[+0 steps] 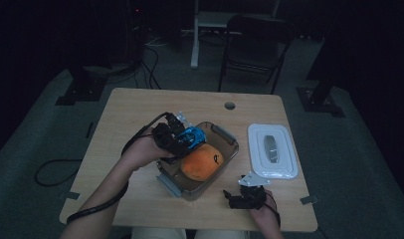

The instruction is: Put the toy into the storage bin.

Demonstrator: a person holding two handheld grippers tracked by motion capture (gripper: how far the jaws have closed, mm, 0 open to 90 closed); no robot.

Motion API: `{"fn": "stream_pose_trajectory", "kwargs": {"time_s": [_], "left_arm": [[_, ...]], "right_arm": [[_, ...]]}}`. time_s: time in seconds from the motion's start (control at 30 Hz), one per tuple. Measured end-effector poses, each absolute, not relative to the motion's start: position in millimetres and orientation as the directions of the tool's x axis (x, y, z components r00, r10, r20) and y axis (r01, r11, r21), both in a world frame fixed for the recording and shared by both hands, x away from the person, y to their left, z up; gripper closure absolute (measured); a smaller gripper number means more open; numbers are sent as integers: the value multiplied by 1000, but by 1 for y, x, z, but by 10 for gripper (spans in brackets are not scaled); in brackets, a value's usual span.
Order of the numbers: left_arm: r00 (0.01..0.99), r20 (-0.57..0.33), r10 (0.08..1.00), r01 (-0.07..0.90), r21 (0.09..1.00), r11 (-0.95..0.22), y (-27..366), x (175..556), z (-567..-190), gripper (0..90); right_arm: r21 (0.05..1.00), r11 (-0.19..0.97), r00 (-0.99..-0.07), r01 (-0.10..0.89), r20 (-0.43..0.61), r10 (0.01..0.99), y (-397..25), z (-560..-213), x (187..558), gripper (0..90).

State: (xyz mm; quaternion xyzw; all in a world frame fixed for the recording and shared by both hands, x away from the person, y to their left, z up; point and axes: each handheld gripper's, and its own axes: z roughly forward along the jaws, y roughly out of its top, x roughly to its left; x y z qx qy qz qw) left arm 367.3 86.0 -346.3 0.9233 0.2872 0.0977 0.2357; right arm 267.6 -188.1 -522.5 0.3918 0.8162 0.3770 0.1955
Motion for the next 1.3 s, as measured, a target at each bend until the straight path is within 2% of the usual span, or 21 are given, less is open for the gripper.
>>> {"fn": "stream_pose_trajectory", "kwargs": {"time_s": [0.2, 0.47, 0.7, 0.77, 0.9, 1.3], "left_arm": [[827, 11, 563, 491, 475, -731, 71, 373, -359, 289], [813, 25, 581, 509, 453, -732, 67, 378, -371, 289], [827, 32, 561, 498, 420, -759, 63, 376, -383, 285], [826, 10, 563, 505, 430, -748, 66, 377, -385, 278], [831, -14, 556, 494, 476, -728, 73, 375, -376, 199], [819, -17, 573, 495, 526, -692, 95, 371, -367, 183]], "right_arm": [[768, 410, -619, 492, -23, 785, -188, -523, 268, 119], [769, 405, -620, 495, -14, 785, -189, -523, 268, 119], [766, 410, -624, 495, -15, 782, -189, -523, 268, 119], [767, 408, -625, 495, -12, 780, -190, -523, 268, 119], [768, 405, -626, 497, -6, 780, -190, -523, 268, 119], [764, 412, -626, 497, -13, 779, -189, -524, 268, 119]]}}
